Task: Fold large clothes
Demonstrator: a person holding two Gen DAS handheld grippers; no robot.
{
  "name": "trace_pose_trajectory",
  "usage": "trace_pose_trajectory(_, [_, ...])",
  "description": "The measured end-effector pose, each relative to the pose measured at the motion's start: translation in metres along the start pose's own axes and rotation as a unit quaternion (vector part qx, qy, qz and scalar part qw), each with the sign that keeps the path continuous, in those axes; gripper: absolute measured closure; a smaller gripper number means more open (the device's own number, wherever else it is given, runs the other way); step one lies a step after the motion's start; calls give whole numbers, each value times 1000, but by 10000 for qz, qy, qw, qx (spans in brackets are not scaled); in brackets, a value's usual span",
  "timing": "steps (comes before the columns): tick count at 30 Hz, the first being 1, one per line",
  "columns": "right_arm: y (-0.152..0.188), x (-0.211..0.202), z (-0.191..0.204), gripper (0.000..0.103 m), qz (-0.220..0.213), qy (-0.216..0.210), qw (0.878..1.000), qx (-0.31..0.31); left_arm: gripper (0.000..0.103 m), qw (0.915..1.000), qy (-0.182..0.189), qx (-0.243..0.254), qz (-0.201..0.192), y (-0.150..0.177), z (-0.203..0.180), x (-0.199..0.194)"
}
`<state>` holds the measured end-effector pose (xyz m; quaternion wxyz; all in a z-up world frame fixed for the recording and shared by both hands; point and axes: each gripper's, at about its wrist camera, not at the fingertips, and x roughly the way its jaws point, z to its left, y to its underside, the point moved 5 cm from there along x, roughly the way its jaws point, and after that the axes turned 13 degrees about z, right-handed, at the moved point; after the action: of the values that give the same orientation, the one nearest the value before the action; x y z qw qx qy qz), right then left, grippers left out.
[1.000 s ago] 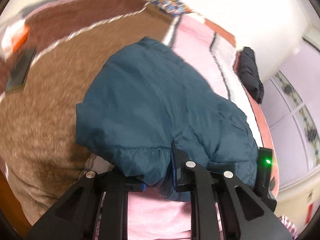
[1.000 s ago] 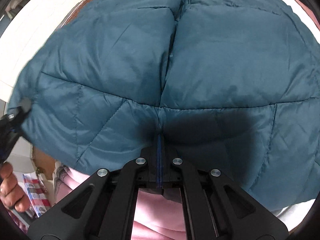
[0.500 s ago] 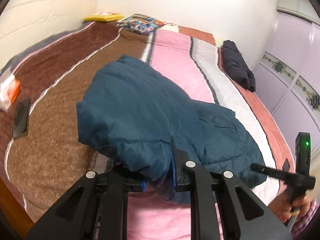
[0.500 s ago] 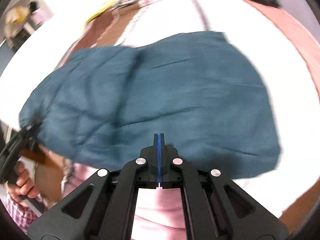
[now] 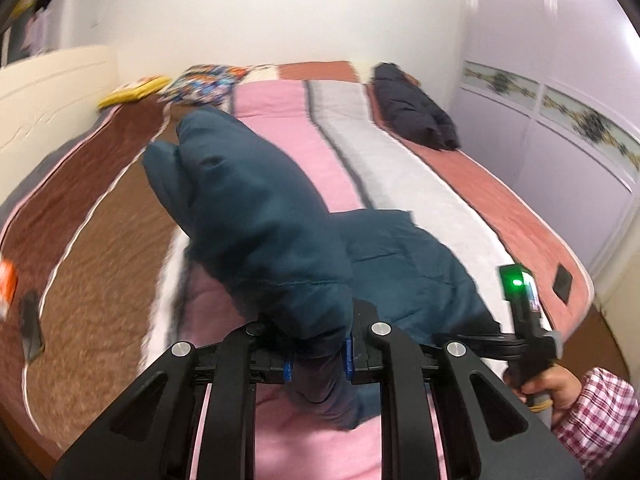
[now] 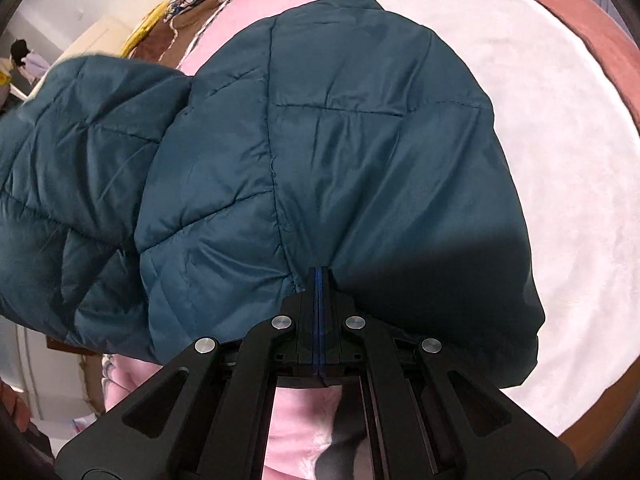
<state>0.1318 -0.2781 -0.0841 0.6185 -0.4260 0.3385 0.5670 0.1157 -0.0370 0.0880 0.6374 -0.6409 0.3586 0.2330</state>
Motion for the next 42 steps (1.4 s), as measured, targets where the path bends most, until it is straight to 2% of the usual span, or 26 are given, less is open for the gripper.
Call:
trace_pose_trajectory(6, [2, 1, -15, 102, -10, -503, 9986, 160, 86, 9958, 345, 824, 193, -8, -68, 24])
trace_pose_trajectory(11, [4, 3, -32, 102, 17, -985, 9945, 364, 86, 9870, 729, 1295, 609, -1, -117, 66])
trace_pose_trajectory(14, [5, 4, -41, 102, 20, -1224, 9913, 485, 85, 9812, 949, 1408, 921, 9, -135, 93])
trace_pose_trajectory(19, [14, -5, -68, 102, 31, -1908, 9771, 937, 84, 9731, 1184, 1459, 1333, 24, -146, 125])
trace_pose_trajectory(21, [19, -13, -78, 102, -42, -1978, 9748, 1029, 84, 9699, 1276, 1442, 1491, 29, -147, 136])
trace_pose_trajectory(24, [31, -28, -96, 102, -184, -1906, 9749, 1133, 83, 9665, 1296, 1502, 1626, 40, -148, 147])
trace_pose_trajectory(29, [48, -57, -123, 102, -514, -1402, 9808, 1254, 81, 9648, 1217, 1602, 1693, 50, -150, 158])
trace_pose_trajectory(32, [50, -72, -127, 102, -664, -1228, 9819, 1279, 71, 9642, 1186, 1687, 1668, 52, -151, 157])
trace_pose_trajectory(34, [52, -81, -123, 102, -773, -1125, 9828, 1246, 54, 9630, 1261, 1709, 1659, 47, -161, 155])
trace_pose_trajectory(37, [66, -101, -112, 102, -912, -943, 9850, 1123, 37, 9608, 1399, 1766, 1614, 45, -171, 141])
trace_pose_trajectory(42, [59, -134, -102, 102, -1239, -681, 9862, 857, 37, 9595, 1548, 1816, 1497, 44, -175, 108])
